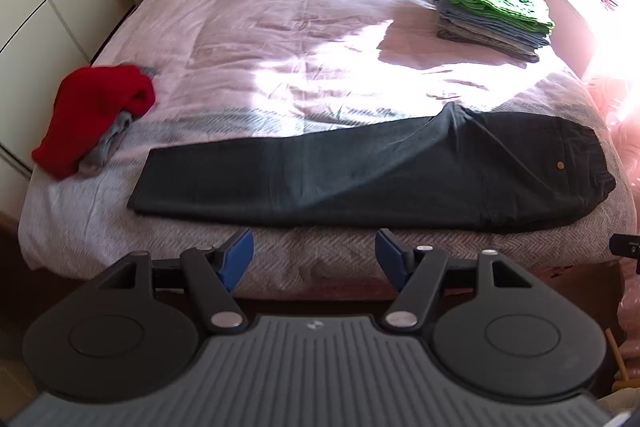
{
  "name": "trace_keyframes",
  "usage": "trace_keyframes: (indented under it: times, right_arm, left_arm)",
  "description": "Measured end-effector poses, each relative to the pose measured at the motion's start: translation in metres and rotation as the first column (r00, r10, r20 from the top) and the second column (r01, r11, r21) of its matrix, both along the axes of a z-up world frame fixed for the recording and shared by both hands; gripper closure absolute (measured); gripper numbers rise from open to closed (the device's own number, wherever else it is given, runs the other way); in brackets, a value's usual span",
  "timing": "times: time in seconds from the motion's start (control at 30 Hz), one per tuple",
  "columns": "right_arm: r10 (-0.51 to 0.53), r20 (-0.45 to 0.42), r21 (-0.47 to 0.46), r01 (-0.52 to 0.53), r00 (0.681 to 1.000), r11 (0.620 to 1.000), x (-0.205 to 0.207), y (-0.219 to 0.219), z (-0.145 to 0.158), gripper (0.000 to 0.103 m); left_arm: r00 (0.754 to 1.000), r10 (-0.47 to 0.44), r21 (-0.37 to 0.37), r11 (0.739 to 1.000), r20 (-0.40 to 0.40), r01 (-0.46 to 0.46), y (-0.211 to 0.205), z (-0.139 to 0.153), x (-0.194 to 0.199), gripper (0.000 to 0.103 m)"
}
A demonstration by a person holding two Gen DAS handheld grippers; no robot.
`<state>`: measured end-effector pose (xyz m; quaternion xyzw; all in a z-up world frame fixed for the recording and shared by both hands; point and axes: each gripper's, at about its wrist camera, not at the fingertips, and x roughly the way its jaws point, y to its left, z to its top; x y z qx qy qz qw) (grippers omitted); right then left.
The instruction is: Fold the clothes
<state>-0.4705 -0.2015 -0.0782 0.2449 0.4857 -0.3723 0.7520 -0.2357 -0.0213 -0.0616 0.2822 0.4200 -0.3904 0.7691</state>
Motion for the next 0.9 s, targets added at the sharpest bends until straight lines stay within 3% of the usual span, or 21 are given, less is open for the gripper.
trace_keyframes:
  times: [0.4, 0.9]
  right_arm:
    - [0.229, -0.002, 0.010, -0.229, 0.973, 0.973, 0.018, 0.020, -0.008, 0.001]
    - [0.274, 0.013, 0.026, -0.274, 0.962, 0.961, 0.012, 0.026, -0.010, 0.001]
  left_arm:
    - [0.983, 0.184, 0.047, 0.982, 0.008, -0.184, 0.052, 0.001, -0.012, 0.039]
    - [0.981, 0.195, 0.054, 0.979, 0.021, -0.196, 0.062, 0.007, -0.027, 0.039]
